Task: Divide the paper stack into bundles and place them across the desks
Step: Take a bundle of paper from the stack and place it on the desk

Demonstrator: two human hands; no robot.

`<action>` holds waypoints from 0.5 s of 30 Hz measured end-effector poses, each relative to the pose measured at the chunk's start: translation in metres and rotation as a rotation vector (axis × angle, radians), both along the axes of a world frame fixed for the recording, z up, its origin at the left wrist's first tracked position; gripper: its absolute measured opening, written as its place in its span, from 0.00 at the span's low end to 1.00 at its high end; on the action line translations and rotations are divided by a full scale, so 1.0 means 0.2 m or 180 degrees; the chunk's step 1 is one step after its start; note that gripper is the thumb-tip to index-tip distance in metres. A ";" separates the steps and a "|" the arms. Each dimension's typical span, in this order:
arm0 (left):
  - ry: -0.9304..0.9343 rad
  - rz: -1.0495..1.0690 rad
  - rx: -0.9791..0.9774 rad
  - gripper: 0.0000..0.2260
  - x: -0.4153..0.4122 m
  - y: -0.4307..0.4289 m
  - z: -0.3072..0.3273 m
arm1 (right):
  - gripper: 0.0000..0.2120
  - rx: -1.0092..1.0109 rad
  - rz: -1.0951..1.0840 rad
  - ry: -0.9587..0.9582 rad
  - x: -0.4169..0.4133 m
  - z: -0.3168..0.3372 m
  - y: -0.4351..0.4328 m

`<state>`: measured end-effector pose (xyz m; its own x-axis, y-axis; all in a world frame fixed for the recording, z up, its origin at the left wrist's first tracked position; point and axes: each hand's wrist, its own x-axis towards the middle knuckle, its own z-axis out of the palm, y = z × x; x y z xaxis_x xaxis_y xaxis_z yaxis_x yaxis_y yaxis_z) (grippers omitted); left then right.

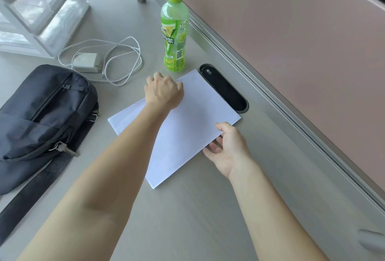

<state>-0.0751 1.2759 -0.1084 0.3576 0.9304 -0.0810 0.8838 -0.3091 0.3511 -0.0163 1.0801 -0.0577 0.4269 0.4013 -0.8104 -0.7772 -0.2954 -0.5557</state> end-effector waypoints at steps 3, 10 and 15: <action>-0.0035 0.0008 -0.0042 0.19 0.01 0.00 0.00 | 0.06 0.0037 -0.0045 -0.0012 -0.02 -0.01 0.02; -0.0138 0.0305 -0.0227 0.21 -0.02 -0.12 0.07 | 0.04 -0.0296 0.0203 -0.0354 -0.03 0.02 -0.08; -0.1019 0.0344 -0.0725 0.24 -0.09 -0.54 0.32 | 0.05 -0.0225 0.0013 -0.0505 -0.05 0.16 -0.43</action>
<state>-0.0921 1.1683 -0.0436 0.2993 0.9351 -0.1898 0.7419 -0.1030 0.6625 -0.0266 0.9947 -0.0259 0.5503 0.3478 -0.7591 -0.6800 -0.3410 -0.6491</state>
